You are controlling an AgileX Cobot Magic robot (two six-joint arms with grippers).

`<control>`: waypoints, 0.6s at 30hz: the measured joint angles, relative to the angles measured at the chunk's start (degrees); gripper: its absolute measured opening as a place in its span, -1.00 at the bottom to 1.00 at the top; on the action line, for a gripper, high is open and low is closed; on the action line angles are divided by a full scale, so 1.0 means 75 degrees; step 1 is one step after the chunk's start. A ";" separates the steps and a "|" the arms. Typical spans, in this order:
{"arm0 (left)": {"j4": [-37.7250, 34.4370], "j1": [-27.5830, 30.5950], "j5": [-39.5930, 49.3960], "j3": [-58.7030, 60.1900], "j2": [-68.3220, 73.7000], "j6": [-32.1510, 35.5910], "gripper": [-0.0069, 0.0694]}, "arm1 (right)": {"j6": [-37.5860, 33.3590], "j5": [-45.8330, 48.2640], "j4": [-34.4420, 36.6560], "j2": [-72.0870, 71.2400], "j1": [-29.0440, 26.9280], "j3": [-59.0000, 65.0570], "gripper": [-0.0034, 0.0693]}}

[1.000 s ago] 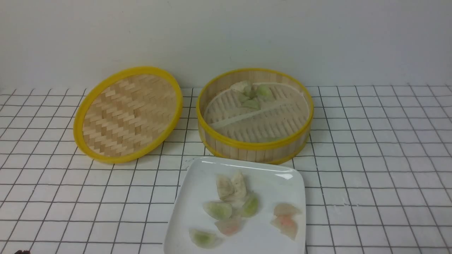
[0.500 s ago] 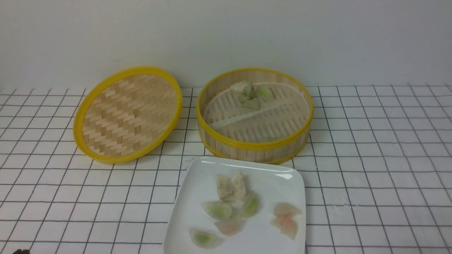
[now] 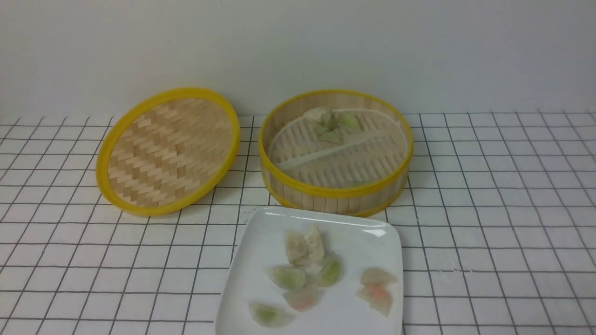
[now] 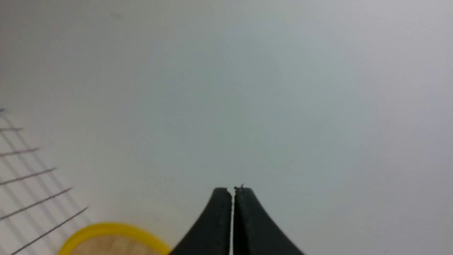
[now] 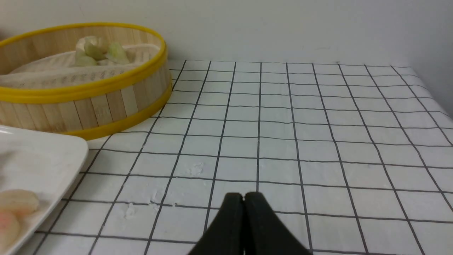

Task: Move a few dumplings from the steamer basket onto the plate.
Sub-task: Use the right arm to grab a dumpling from inside the steamer

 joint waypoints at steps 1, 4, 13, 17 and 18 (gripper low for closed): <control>-0.0033 0.0000 -0.0115 -0.0254 0.0000 -0.0075 -0.83 | 0.0241 -0.0303 0.0357 0.0000 0.0000 0.0037 -0.94; 0.0313 0.0000 0.0137 -0.1271 0.0021 -0.0141 -0.83 | 0.0864 -0.1105 0.1596 0.0000 0.0000 0.0045 -0.94; 0.3092 0.0000 0.5128 -0.6846 0.2952 0.0184 -0.83 | 0.1179 -0.3970 0.4177 0.0000 0.0000 0.0045 -0.94; 0.3241 0.0000 0.9492 -0.9504 0.5706 0.1170 -0.83 | 0.1383 -0.3885 0.4630 0.0000 0.0000 -0.0173 -0.94; 0.3212 0.0000 1.0097 -0.9783 0.6063 0.1393 -0.83 | 0.1383 -0.3675 0.4605 0.0000 0.0017 -0.0334 -0.94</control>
